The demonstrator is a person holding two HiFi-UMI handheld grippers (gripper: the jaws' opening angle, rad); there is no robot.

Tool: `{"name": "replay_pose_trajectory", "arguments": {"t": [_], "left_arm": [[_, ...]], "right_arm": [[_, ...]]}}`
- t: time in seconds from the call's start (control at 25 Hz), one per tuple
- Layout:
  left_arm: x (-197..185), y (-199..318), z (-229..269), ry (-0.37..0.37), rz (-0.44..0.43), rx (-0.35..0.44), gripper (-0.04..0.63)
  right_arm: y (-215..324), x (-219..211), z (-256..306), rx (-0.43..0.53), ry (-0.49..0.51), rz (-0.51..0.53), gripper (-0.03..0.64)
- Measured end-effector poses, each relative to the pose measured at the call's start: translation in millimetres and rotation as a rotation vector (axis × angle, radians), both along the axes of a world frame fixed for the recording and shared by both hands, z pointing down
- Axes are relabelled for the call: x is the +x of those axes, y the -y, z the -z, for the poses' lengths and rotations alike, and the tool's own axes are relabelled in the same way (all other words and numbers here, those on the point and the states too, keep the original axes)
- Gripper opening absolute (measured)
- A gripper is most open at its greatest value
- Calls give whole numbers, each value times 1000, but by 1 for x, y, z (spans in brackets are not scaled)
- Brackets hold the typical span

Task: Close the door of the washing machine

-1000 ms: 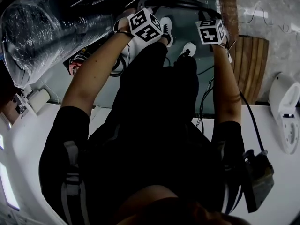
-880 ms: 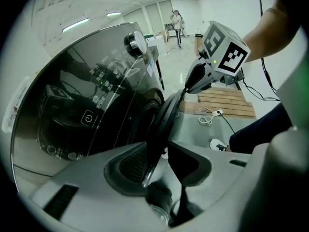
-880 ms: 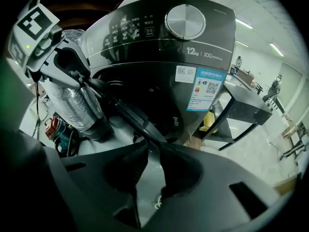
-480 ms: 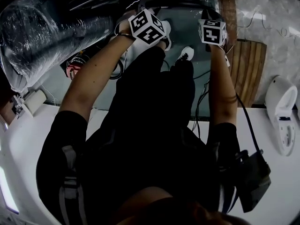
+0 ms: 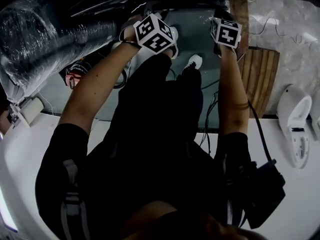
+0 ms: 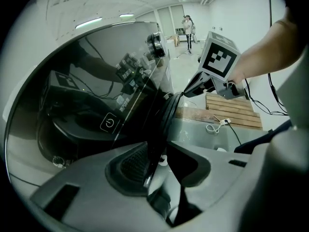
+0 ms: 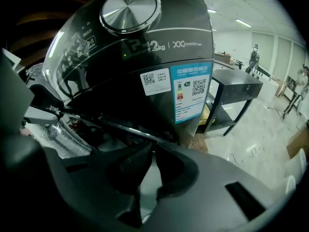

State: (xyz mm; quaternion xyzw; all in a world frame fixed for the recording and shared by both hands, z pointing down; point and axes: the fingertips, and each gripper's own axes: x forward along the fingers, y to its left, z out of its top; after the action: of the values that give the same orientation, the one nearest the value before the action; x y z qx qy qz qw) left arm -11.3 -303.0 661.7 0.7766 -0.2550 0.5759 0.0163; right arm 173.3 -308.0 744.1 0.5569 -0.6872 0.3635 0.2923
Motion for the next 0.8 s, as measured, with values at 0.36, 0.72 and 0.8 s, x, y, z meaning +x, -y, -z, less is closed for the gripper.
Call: {"name": "replay_pose_trajectory", "arguments": {"t": [0.36, 0.72, 0.8], "left_arm": [[-2, -3, 6, -18, 17, -19, 78], [-2, 0, 7, -22, 36, -11, 78], [-3, 2, 7, -21, 46, -9, 78]], "right_arm": [[3, -4, -4, -34, 140, -91, 11], [7, -1, -4, 10, 136, -75, 6], [10, -1, -6, 15, 143, -82, 6]]}}
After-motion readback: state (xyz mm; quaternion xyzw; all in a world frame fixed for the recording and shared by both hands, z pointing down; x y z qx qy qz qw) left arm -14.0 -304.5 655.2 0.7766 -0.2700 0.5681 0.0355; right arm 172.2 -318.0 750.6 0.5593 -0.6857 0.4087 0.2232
